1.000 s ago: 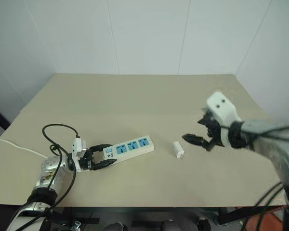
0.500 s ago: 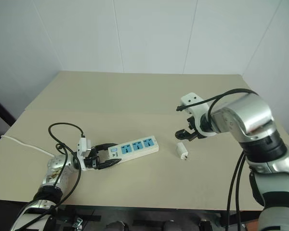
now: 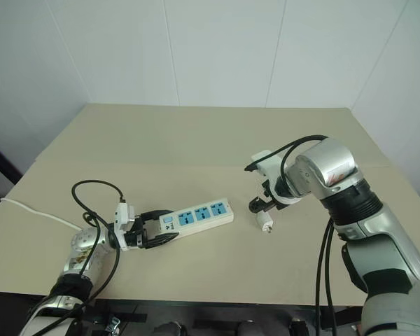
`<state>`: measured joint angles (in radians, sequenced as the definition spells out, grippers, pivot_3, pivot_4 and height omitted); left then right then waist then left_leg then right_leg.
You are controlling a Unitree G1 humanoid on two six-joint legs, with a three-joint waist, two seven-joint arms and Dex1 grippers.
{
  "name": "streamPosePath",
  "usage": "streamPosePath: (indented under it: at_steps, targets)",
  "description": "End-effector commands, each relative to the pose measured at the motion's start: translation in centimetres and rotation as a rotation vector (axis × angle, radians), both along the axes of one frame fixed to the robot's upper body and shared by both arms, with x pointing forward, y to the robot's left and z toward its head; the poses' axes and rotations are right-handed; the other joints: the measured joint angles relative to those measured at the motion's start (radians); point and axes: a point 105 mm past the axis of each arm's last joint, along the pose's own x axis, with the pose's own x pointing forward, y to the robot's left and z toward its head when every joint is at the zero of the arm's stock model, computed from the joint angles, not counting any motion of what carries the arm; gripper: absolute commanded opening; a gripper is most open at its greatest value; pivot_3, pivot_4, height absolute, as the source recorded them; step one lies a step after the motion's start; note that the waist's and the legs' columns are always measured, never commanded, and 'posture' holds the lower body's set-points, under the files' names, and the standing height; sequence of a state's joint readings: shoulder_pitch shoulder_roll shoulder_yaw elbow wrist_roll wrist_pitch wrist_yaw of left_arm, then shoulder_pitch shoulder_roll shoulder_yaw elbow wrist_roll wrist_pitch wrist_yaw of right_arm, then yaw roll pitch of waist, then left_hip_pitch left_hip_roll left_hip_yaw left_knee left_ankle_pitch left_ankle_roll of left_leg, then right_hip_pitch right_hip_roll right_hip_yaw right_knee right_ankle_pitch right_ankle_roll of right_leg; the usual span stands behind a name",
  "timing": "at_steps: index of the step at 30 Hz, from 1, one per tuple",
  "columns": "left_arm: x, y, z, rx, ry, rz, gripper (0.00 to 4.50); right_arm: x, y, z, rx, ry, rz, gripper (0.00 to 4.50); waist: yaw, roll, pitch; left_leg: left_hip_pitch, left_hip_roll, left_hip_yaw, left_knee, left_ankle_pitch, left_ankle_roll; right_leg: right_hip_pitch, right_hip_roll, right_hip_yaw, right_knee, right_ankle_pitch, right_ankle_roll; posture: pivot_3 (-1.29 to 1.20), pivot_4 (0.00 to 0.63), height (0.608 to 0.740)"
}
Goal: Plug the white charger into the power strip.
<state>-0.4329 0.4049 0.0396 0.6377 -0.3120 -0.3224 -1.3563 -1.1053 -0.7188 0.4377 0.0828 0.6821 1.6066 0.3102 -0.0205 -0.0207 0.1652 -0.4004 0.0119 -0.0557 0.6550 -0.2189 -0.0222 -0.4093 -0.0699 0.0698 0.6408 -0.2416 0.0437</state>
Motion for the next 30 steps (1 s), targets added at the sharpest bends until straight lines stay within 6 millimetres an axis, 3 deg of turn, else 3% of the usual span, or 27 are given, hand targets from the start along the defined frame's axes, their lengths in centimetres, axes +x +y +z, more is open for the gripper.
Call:
streamPosePath:
  at_steps: [1,22,30]
  targets:
    - [-1.2,-0.8,-2.0,0.035,0.075,-0.045,3.26,0.0,0.6,0.4,0.019,-0.007,0.012,4.5,-0.001,0.0,0.0,0.0,0.0,0.0,0.0,0.0,0.0,0.0,0.0,0.0,0.0,0.0,0.0,0.0,0.15,0.74]
    - [-2.3,-0.6,-2.5,0.03,0.082,-0.013,3.26,-0.1,0.5,-1.7,0.023,0.082,-0.02,4.5,-0.014,0.001,-0.001,0.0,0.0,0.0,0.0,0.0,0.0,0.0,0.0,0.0,0.0,0.0,0.0,0.0,0.15,0.74]
    - [-2.6,-0.3,-2.7,0.039,0.084,-0.001,3.26,-0.1,0.7,-2.8,0.025,0.119,-0.024,1.84,-0.02,0.001,-0.001,0.0,0.0,0.0,0.0,0.0,0.0,0.0,0.0,0.0,0.0,0.0,0.0,0.0,0.15,0.74]
